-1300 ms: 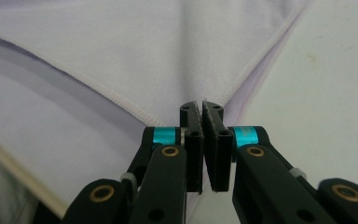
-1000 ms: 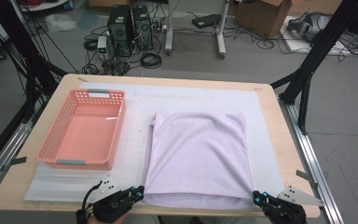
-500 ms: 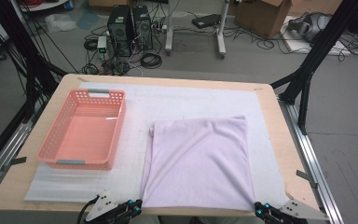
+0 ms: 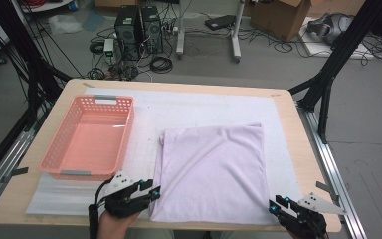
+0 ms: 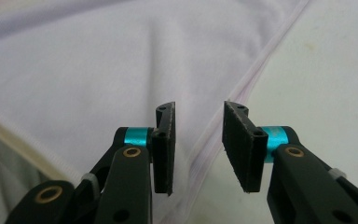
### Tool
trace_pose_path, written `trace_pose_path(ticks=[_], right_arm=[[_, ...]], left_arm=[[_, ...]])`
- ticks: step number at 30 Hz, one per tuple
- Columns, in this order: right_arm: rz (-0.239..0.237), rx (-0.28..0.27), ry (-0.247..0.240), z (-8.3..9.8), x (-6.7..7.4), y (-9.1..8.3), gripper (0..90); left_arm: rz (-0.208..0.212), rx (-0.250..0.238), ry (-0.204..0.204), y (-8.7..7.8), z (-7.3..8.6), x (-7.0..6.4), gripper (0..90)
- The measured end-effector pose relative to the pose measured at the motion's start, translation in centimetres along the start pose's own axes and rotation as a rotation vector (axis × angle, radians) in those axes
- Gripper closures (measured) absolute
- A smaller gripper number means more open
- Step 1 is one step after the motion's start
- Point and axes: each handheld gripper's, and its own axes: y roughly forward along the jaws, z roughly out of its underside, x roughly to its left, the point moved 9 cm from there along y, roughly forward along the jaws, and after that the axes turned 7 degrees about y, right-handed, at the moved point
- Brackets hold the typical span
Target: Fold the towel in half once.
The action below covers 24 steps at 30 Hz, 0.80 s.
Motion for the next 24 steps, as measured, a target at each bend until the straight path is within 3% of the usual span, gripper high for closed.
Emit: trace_pose_path(ticks=[2,11,21,24], right_arm=[[0.003,-0.014,0.005,-0.7,-0.3,0.3,63.5],[0.016,-0.029,0.025,-2.8,-1.5,2.2,63.3],[0.034,-0.014,0.049,-4.3,-3.2,4.7,62.9],[0.036,-0.007,0.045,-5.1,-3.8,5.7,62.3]], left_arm=[[-0.004,0.002,0.008,0.8,-0.8,0.8,62.2],[-0.007,0.011,-0.042,4.8,-4.2,5.0,57.7],[-0.058,0.021,-0.084,8.9,-6.4,9.1,46.8],[-0.095,0.02,-0.071,10.0,-7.1,10.3,46.1]])
